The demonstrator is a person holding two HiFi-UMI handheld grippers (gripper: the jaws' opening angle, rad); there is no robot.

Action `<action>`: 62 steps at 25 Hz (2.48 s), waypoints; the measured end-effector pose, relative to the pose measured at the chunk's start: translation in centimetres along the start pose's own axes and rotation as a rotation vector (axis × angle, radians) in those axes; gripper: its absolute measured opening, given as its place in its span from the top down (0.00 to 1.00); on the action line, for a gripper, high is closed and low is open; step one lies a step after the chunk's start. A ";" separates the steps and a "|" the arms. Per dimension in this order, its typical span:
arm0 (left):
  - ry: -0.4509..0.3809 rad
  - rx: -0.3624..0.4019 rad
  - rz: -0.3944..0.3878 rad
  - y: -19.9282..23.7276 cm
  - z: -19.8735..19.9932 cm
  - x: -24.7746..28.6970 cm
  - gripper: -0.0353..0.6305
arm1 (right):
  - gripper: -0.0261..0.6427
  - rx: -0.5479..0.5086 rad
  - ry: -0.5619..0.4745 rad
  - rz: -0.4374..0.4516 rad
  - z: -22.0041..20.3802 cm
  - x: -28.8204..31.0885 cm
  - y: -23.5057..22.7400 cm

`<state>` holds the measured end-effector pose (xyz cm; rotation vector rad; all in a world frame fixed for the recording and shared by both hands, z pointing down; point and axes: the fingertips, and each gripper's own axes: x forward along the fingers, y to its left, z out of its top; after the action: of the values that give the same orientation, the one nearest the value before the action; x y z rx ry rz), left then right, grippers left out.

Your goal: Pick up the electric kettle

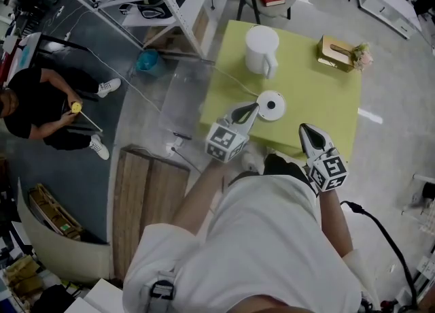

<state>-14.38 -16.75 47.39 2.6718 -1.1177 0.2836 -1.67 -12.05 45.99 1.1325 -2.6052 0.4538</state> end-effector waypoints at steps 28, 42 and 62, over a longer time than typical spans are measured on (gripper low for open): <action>-0.066 -0.030 0.088 -13.4 2.5 1.0 0.95 | 0.95 -0.023 -0.007 0.073 -2.0 -10.7 -3.8; -0.094 -0.053 0.195 -18.4 2.3 -2.1 0.95 | 0.95 -0.081 -0.008 0.164 -3.6 -14.8 -2.9; -0.117 -0.029 0.163 -16.5 3.0 -8.2 0.95 | 0.95 -0.080 -0.067 0.154 -1.8 -12.8 3.0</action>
<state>-7.93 -0.88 40.07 2.6053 -1.3674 0.1386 4.75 -1.00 42.53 0.9408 -2.7542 0.3444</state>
